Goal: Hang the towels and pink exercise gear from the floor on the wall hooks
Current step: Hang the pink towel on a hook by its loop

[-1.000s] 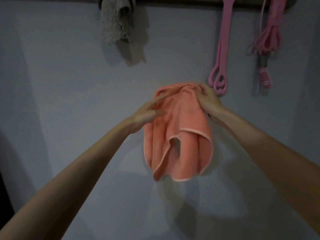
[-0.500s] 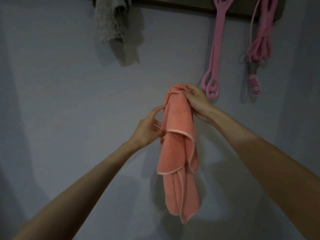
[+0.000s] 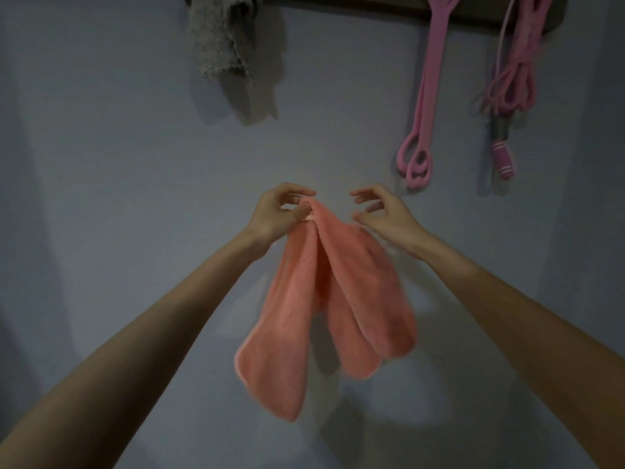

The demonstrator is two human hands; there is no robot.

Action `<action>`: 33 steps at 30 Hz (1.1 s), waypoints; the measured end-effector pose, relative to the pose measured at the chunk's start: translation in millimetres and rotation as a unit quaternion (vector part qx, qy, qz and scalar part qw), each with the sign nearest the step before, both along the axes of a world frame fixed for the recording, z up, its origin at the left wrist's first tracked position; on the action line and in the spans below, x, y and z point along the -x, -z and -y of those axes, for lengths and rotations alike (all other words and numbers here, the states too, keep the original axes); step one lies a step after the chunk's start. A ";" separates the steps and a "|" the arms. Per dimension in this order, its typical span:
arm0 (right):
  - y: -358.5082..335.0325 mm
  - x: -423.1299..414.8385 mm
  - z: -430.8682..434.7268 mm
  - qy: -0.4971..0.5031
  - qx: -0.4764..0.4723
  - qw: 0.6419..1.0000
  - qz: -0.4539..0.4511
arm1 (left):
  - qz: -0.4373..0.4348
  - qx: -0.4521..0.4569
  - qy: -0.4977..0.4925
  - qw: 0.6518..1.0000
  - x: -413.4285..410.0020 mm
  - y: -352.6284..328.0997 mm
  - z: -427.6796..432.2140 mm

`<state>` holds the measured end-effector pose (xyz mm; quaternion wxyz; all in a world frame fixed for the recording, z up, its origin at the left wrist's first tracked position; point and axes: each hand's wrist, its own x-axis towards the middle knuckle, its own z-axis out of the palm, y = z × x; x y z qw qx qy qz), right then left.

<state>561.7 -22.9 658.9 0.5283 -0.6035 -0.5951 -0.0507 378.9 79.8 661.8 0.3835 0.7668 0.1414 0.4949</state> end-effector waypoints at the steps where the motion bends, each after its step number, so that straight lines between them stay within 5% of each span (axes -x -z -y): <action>1: 1.7 10.0 3.6 -0.009 -0.028 1.000 -0.002 | -0.007 0.011 0.001 1.000 -1.9 -0.7 -0.5; 7: 32.0 59.3 3.7 -0.051 0.019 0.995 0.078 | -0.069 0.109 0.036 0.991 -2.7 3.7 -2.3; 11: 47.0 69.5 -8.9 -0.062 0.026 0.997 0.032 | -0.068 0.165 0.066 0.982 5.6 2.5 -4.2; 19: 22.9 63.3 -23.2 -0.050 -0.017 0.998 -0.021 | -0.143 0.098 0.096 0.980 52.3 -8.9 -19.9; 23: -0.9 71.6 -26.9 -0.012 -0.037 0.999 -0.014 | -0.190 -0.040 0.092 0.977 70.0 -10.6 -14.3; 27: -23.1 79.2 -22.4 -0.012 -0.037 0.999 -0.001 | -0.137 -0.260 -0.012 0.956 73.8 -10.2 -11.7; 33: -29.0 95.0 -5.9 -0.041 -0.004 0.999 -0.013 | -0.047 -0.229 -0.088 0.968 84.4 -14.9 -9.1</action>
